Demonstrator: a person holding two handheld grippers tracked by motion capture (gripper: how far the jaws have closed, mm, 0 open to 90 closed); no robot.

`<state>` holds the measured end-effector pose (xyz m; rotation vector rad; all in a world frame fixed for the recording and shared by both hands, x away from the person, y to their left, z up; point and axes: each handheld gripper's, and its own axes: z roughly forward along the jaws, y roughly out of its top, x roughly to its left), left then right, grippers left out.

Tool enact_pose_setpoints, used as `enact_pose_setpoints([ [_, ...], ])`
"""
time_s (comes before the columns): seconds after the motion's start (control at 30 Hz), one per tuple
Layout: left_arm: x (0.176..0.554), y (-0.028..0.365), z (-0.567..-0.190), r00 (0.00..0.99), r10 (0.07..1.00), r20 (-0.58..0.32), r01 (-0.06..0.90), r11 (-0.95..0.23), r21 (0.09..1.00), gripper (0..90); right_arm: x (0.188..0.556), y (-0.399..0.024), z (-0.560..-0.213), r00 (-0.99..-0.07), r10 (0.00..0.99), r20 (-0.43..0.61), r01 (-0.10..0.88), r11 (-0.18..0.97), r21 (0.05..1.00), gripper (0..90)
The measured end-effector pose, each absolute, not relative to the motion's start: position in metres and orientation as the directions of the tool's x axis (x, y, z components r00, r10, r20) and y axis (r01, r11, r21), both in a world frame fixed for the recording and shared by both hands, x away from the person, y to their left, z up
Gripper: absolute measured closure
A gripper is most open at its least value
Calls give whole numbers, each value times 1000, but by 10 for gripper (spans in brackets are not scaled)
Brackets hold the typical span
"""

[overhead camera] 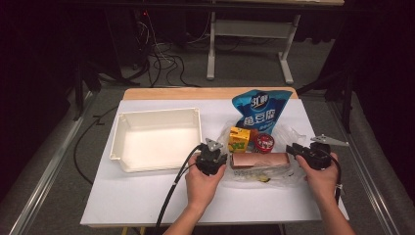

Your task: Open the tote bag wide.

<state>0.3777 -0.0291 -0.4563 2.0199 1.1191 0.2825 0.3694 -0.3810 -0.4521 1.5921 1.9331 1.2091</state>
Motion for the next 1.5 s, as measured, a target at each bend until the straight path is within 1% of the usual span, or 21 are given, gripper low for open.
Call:
enact_pose_setpoints([
  [0.03, 377, -30, -462, 589, 790, -168, 618, -307, 723, 864, 371, -384, -455, -302, 915, 269, 636, -17, 772, 812],
  [0.1, 377, -30, -471, 592, 789, -163, 628, -326, 707, 879, 373, -385, -461, -272, 926, 261, 676, -9, 737, 892],
  [0.13, 376, -30, -476, 593, 788, -164, 630, -328, 704, 882, 374, -386, -465, -267, 926, 268, 693, -9, 721, 900],
  [0.2, 374, -27, -480, 595, 788, -161, 613, -316, 724, 885, 374, -387, -475, -233, 946, 227, 725, 14, 688, 900],
  [0.27, 372, -26, -480, 596, 788, -153, 606, -316, 730, 885, 371, -392, -480, -217, 943, 251, 718, -20, 695, 900],
  [0.33, 371, -25, -480, 597, 786, -160, 608, -313, 730, 869, 369, -391, -477, -210, 953, 220, 714, -4, 700, 897],
  [0.37, 370, -23, -478, 596, 786, -163, 610, -311, 729, 841, 367, -390, -474, -224, 955, 197, 697, 16, 717, 850],
  [0.43, 367, -20, -473, 597, 785, -168, 599, -297, 744, 790, 361, -389, -466, -228, 955, 189, 654, 6, 757, 745],
  [0.5, 364, -15, -465, 605, 776, -180, 593, -288, 752, 740, 355, -389, -455, -220, 954, 203, 610, -28, 792, 672],
  [0.57, 360, -11, -457, 621, 761, -189, 573, -276, 771, 668, 351, -389, -443, -239, 947, 215, 576, -40, 816, 610],
  [0.6, 355, -14, -453, 598, 762, -248, 588, -206, 782, 639, 350, -389, -437, -249, 943, 220, 565, -43, 824, 583],
  [0.67, 353, -4, -443, 637, 748, -186, 539, -259, 802, 633, 348, -387, -426, -273, 938, 213, 540, -34, 841, 548],
  [0.7, 351, -1, -438, 639, 746, -189, 530, -249, 810, 632, 347, -385, -420, -279, 938, 205, 526, -30, 850, 539],
  [0.77, 349, 6, -430, 640, 738, -213, 519, -212, 828, 578, 346, -382, -410, -290, 938, 189, 505, -17, 863, 518],
  [0.8, 349, 8, -427, 642, 735, -218, 515, -203, 832, 567, 346, -379, -404, -298, 938, 177, 491, -8, 871, 507],
  [0.87, 348, 15, -421, 638, 737, -222, 503, -182, 845, 514, 347, -374, -396, -313, 934, 170, 473, -2, 881, 502],
  [0.97, 348, 25, -416, 636, 734, -239, 499, -155, 853, 483, 348, -368, -389, -331, 931, 158, 450, 9, 893, 495],
  [1.17, 346, 45, -406, 637, 737, -225, 472, -142, 870, 479, 354, -360, -381, -353, 926, 136, 425, 29, 905, 490],
  [1.4, 345, 67, -403, 626, 748, -219, 465, -133, 875, 484, 372, -350, -376, -373, 920, 121, 414, 49, 909, 438],
  [1.5, 344, 76, -405, 623, 751, -220, 463, -127, 877, 478, 385, -346, -375, -377, 918, 125, 419, 48, 907, 387],
])
